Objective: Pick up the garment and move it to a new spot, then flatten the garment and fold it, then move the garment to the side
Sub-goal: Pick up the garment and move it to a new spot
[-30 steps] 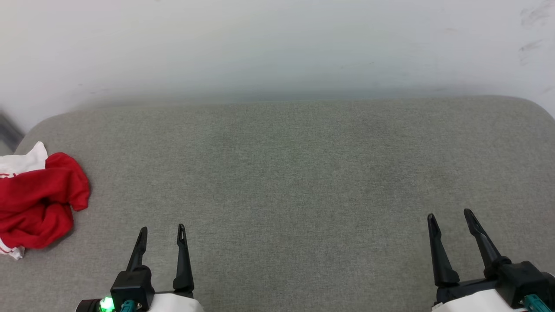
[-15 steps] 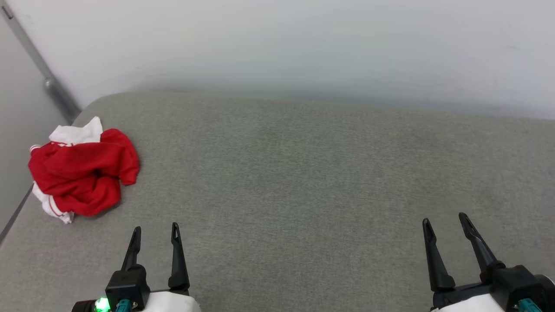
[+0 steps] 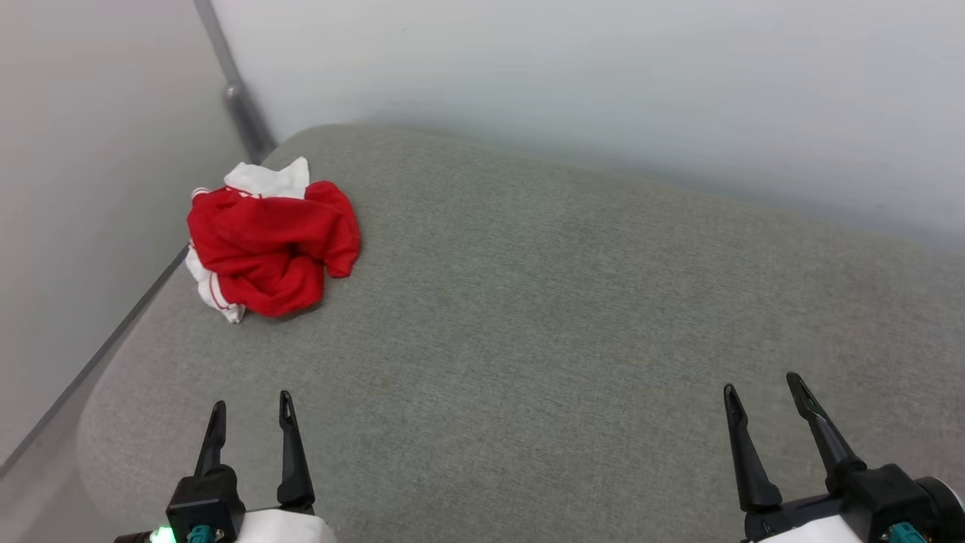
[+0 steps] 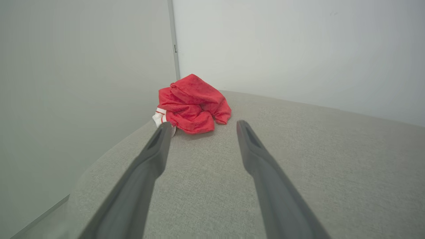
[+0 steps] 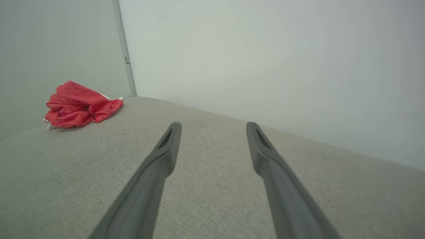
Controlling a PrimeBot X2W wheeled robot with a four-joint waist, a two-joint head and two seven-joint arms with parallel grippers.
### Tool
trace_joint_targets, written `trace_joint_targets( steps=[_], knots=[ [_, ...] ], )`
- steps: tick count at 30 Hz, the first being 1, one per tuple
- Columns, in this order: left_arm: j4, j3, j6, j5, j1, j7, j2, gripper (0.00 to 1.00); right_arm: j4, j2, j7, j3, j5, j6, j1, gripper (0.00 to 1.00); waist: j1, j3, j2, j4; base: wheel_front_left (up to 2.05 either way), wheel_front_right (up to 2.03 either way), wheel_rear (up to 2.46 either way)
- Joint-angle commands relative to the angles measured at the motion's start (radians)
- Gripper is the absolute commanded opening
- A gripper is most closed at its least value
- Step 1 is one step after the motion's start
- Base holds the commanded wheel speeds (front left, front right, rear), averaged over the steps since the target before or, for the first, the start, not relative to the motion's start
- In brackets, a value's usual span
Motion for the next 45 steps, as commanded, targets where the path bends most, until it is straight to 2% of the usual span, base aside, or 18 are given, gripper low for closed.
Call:
trace_joint_targets(
  steps=[1, 7, 14, 17, 24, 25, 26, 34, 38, 42, 45],
  knots=[
    [-0.002, 0.004, 0.004, -0.003, 0.009, -0.003, 0.0, 1.0, -0.004, 0.0, -0.003, 0.002, -0.007, -0.001, 0.013, 1.0, 0.0, 0.0, 0.0, 0.04, 0.0, 0.0, 0.0],
    [-0.001, 0.009, 0.008, -0.008, 0.016, -0.003, -0.001, 1.0, -0.003, 0.0, -0.002, 0.006, -0.012, -0.001, 0.013, 1.0, 0.0, 0.004, 0.0, 0.086, 0.0, 0.0, 0.0],
    [0.008, 0.037, -0.002, -0.022, -0.003, -0.003, 0.0, 1.0, -0.003, 0.0, -0.002, 0.017, -0.018, -0.001, 0.001, 1.0, 0.0, 0.013, 0.0, 0.085, 0.0, 0.0, 0.0],
    [0.013, 0.052, -0.034, 0.013, -0.05, -0.003, 0.017, 1.0, -0.007, 0.0, -0.003, 0.016, -0.023, -0.001, -0.012, 1.0, 0.0, 0.028, 0.0, 0.071, 0.0, 0.0, 0.0],
    [0.032, 0.153, -0.098, 0.001, -0.252, -0.003, 0.068, 1.0, -0.027, 0.0, -0.002, -0.003, -0.061, -0.001, -0.053, 1.0, 0.0, 0.116, 0.0, 0.029, 0.0, 0.0, 0.0],
    [0.056, 0.208, -0.131, -0.019, -0.371, -0.003, 0.109, 1.0, -0.045, 0.0, -0.002, -0.013, -0.092, -0.001, -0.084, 1.0, 0.0, 0.179, 0.0, 0.007, 0.0, 0.0, 0.0],
    [0.07, 0.225, -0.144, -0.03, -0.413, -0.003, 0.12, 1.0, -0.052, 0.0, -0.003, -0.019, -0.101, -0.001, -0.095, 1.0, 0.0, 0.198, 0.0, 0.001, 0.0, 0.0, 0.0],
    [0.183, 0.319, -0.219, -0.047, -0.692, -0.003, 0.267, 1.0, -0.121, -0.005, -0.002, -0.031, -0.163, -0.001, -0.162, 1.0, 0.0, 0.359, 0.0, -0.045, 0.0, 0.0, 0.0],
    [0.303, 0.334, -0.257, -0.077, -0.821, -0.001, 0.349, 1.0, -0.161, -0.027, -0.002, -0.043, -0.176, -0.001, -0.187, 1.0, 0.0, 0.428, 0.0, -0.056, 0.0, 0.0, 0.0],
    [0.439, 0.308, -0.287, -0.11, -0.929, 0.106, 0.438, 1.0, -0.201, -0.046, -0.003, -0.054, -0.184, -0.001, -0.2, 1.0, 0.0, 0.49, 0.0, -0.062, 0.0, 0.0, 0.0],
    [0.535, 0.275, -0.3, -0.188, -0.999, 0.238, 0.483, 1.0, -0.225, -0.058, -0.002, -0.061, -0.185, -0.001, -0.204, 1.0, 0.0, 0.529, 0.0, -0.067, 0.0, 0.0, 0.0]
  ],
)
